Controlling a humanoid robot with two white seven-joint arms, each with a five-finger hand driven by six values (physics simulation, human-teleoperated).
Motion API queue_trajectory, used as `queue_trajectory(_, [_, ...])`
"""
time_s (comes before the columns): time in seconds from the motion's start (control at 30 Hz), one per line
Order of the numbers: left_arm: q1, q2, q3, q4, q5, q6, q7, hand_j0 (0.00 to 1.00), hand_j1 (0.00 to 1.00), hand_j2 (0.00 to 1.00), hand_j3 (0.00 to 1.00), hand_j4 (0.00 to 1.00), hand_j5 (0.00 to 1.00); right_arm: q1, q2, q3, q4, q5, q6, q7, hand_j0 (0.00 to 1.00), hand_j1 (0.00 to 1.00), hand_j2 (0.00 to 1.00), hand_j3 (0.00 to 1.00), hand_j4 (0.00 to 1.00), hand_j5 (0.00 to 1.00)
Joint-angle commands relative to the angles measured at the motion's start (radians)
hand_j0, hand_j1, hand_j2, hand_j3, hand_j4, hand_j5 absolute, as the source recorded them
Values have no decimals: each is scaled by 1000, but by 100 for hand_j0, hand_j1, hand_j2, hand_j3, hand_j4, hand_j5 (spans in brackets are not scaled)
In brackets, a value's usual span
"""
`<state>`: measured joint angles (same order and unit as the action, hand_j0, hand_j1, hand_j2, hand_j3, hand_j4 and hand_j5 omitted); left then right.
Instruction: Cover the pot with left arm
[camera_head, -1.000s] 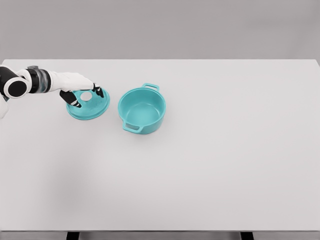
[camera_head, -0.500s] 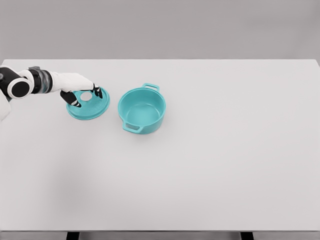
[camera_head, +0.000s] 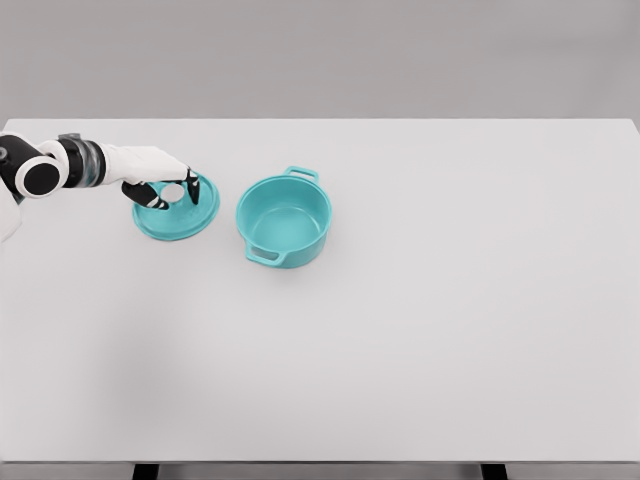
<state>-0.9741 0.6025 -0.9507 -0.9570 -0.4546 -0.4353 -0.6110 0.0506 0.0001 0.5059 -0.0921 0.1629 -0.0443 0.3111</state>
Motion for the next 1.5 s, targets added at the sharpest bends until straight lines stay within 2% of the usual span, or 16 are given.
queue_trajectory(0.0, [0, 3, 1, -2, 4, 0, 0, 54, 54, 54, 54, 54, 54, 0, 0, 0, 0, 0, 0, 0, 100, 100, 100, 100, 100, 100])
queue_trajectory(0.47, [-23, 33, 1, -40, 7, -14, 0, 53, 53, 53, 53, 53, 53, 0, 0, 0, 0, 0, 0, 0, 100, 100, 100, 100, 100, 100])
queue_trajectory(0.57, [-31, 39, 1, -42, 11, -59, 0, 53, 53, 53, 53, 53, 53, 0, 0, 0, 0, 0, 0, 0, 100, 100, 100, 100, 100, 100])
queue_trajectory(0.9, [-48, 75, 1, -198, 45, -80, 0, 53, 53, 53, 53, 53, 53, 0, 0, 0, 0, 0, 0, 0, 100, 100, 100, 100, 100, 100])
queue_trajectory(1.2, [-58, 74, 1, -236, 71, -79, 0, 53, 53, 53, 53, 53, 53, 0, 0, 0, 0, 0, 0, 0, 100, 100, 100, 100, 100, 100])
queue_trajectory(1.47, [-64, 75, 1, -284, 129, -80, 0, 54, 54, 54, 54, 54, 54, 0, 0, 0, 0, 0, 0, 0, 100, 100, 100, 100, 100, 100])
